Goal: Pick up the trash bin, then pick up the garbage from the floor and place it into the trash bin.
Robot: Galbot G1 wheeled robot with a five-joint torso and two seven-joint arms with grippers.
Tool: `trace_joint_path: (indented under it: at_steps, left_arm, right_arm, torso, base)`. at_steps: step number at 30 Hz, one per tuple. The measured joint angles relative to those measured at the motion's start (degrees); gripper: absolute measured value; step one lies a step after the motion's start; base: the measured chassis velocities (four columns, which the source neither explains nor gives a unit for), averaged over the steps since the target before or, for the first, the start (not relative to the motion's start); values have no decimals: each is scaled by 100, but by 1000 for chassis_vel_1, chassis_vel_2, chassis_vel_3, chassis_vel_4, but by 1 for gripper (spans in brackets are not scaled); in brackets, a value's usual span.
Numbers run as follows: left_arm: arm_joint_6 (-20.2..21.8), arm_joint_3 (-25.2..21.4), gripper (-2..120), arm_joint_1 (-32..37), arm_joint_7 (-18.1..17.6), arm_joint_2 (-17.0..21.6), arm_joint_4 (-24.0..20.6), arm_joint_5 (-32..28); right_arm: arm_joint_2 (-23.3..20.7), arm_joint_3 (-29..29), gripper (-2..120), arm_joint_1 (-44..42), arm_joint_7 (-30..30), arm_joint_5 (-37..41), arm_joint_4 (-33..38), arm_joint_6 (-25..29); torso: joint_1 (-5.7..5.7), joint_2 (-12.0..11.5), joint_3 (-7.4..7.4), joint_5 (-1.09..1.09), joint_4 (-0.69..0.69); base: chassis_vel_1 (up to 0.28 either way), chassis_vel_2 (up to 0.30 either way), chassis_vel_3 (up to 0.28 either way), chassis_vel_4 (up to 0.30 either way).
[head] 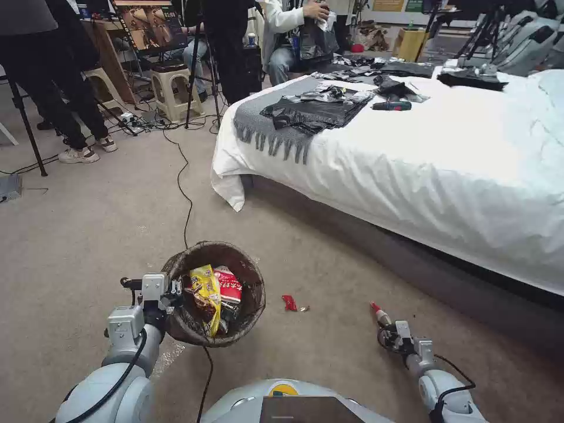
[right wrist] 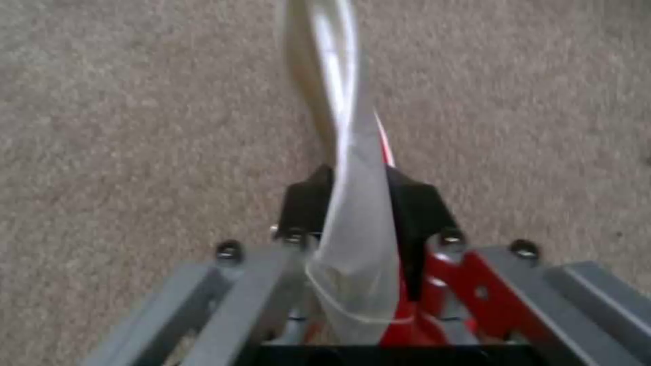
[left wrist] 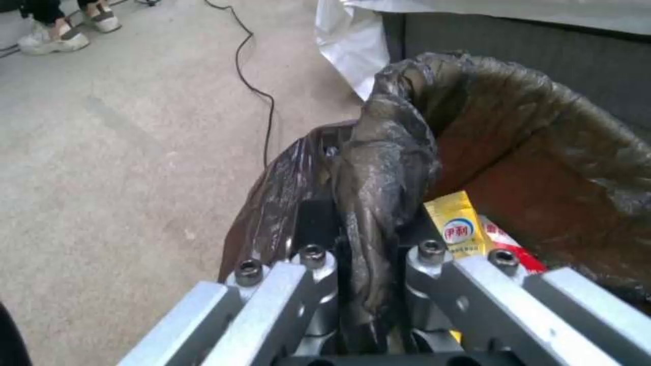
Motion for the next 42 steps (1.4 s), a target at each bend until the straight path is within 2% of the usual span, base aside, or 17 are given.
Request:
trace_joint_path:
  at_steps: [1,5,13,17,24,25,29,30,33,37,39,42]
  left_arm:
    - [0,0,7,0,0,0,0,0]
    - [-10,13,7,-29,5,-4,0,5]
    - [-22,16,7,-61,9,-7,0,9]
    - [-28,7,7,-78,10,4,0,2]
    - [-19,45,7,-112,7,16,0,-20]
    - [-19,45,7,-112,7,16,0,-20]
    - [7,93,7,-114,-6,16,0,-80]
    - [7,93,7,-114,-6,16,0,-80]
    - [33,74,7,-113,-28,41,0,-178]
    - [39,56,7,-115,-37,60,0,-226]
    - [63,79,7,-134,-49,65,0,-246]
    - [93,125,7,-137,-57,57,0,-243]
  right_arm:
    - [0,0,17,0,0,0,0,0]
    - [12,5,0,-14,-5,-117,87,34]
    - [31,52,0,-8,-2,-205,148,58]
    - [44,218,0,-109,-39,-261,416,62]
    - [-99,608,0,-512,-44,-219,2011,78]
    - [-99,608,0,-512,-44,-219,2011,78]
    - [-336,628,0,-454,-60,-179,3015,-135]
    - [-336,628,0,-454,-60,-179,3015,-135]
    - [-638,408,0,-288,-54,49,3877,-502]
    - [-769,176,0,-139,-1,195,4337,-751]
    - [-966,-176,0,77,73,435,4792,-1069]
    - [-1124,-547,0,293,83,597,5055,-1251]
  torso:
    - [0,0,0,0,0]
    - [0,0,0,-1,0]
    - [0,0,0,-2,0]
    - [0,0,0,-3,0]
    - [0,0,0,-5,0]
    - [0,0,0,-5,0]
    - [0,0,0,-5,0]
    - [0,0,0,-5,0]
    - [0,0,0,-4,0]
    - [0,0,0,-4,1]
    - [0,0,0,-4,1]
    - [0,0,0,-4,-1]
  base:
    - [0,0,0,0]
    - [0,0,0,0]
    - [0,0,0,0]
    - [0,0,0,0]
    - [0,0,0,0]
    - [0,0,0,0]
    - [0,0,0,0]
    - [0,0,0,0]
    - [0,0,0,0]
    - [0,0,0,0]
    - [0,0,0,0]
    - [0,0,0,0]
